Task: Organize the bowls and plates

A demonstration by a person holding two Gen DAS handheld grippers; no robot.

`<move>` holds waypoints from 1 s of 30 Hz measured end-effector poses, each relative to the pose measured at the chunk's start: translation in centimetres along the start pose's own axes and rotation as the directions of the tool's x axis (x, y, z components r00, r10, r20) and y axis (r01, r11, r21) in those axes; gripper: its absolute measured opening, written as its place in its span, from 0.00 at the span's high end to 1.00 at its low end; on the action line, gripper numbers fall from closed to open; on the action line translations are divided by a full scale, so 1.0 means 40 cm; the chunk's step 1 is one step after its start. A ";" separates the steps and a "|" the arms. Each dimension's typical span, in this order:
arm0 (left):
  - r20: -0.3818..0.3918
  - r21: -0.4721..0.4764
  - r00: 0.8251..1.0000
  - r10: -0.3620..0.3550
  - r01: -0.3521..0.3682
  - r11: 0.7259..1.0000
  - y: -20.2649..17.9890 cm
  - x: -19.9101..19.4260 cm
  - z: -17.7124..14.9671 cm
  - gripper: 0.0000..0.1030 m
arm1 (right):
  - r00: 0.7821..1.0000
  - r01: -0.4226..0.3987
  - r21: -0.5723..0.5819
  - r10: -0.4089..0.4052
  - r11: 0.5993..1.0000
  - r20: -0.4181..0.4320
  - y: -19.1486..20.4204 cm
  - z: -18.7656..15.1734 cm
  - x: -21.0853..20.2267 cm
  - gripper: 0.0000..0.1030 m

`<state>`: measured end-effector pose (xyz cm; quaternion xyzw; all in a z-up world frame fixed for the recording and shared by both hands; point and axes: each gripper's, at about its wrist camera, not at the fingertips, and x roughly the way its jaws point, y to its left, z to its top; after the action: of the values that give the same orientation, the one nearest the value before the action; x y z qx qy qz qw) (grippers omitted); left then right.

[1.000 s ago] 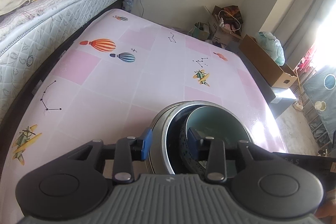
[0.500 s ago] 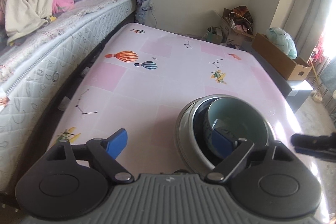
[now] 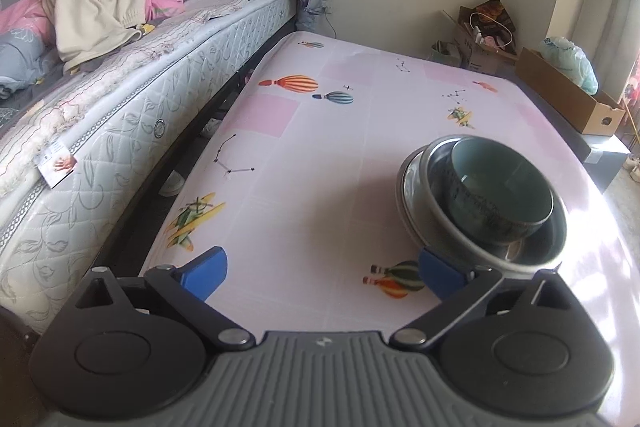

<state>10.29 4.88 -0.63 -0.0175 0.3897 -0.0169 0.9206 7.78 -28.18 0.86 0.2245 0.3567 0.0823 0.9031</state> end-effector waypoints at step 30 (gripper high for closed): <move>0.001 0.112 0.998 0.071 -0.070 0.991 -0.062 -0.031 -0.056 0.00 | 1.000 0.020 -0.171 -0.019 0.985 0.006 0.086 -0.096 -0.070 0.04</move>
<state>7.79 2.42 -1.20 0.0479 0.3899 -0.0063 0.9196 3.16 -24.66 1.68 0.1429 0.3486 0.1031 0.9205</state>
